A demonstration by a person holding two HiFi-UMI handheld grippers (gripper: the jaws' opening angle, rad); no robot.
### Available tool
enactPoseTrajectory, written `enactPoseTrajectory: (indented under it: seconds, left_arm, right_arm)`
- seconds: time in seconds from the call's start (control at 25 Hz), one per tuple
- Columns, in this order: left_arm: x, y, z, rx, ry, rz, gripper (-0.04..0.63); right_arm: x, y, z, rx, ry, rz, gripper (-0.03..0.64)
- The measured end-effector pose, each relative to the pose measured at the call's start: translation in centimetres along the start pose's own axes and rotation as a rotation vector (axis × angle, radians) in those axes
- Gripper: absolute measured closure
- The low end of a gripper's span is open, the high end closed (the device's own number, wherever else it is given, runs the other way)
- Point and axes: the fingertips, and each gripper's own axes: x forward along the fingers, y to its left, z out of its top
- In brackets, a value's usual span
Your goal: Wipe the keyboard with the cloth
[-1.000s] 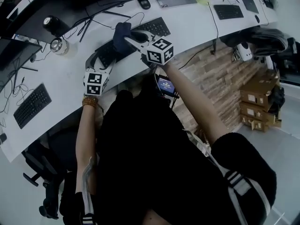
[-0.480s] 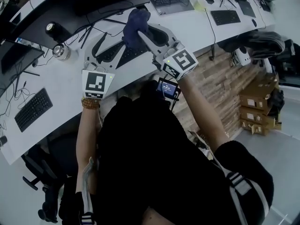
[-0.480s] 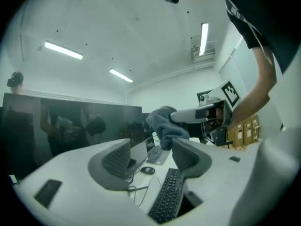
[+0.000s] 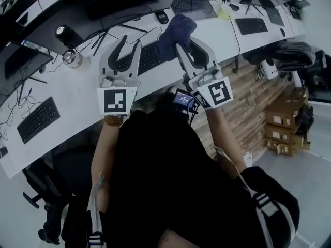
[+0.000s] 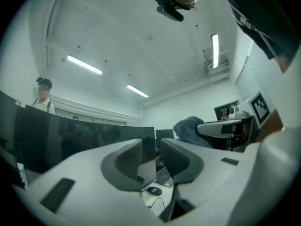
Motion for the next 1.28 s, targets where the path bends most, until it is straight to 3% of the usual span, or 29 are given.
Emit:
enactPoseTrajectory:
  seconds: [0.28, 0.8, 1.28]
  left_arm:
    - [-1.2, 0.5, -0.4, -0.015, -0.023, 0.122, 0.509]
    - [-2.1, -0.1, -1.6, -0.017, -0.012, 0.098, 0.522]
    - [-2.1, -0.7, -1.5, -0.019, -0.009, 0.083, 0.528]
  right_arm:
    - [-1.1, 0.0, -1.2, 0.004, 0.01, -0.072, 0.535]
    - [-1.1, 1.4, -2.1, -0.002, 0.048, -0.083, 0.535]
    - [-1.1, -0.1, -1.1, -0.004, 0.032, -0.112, 0.537]
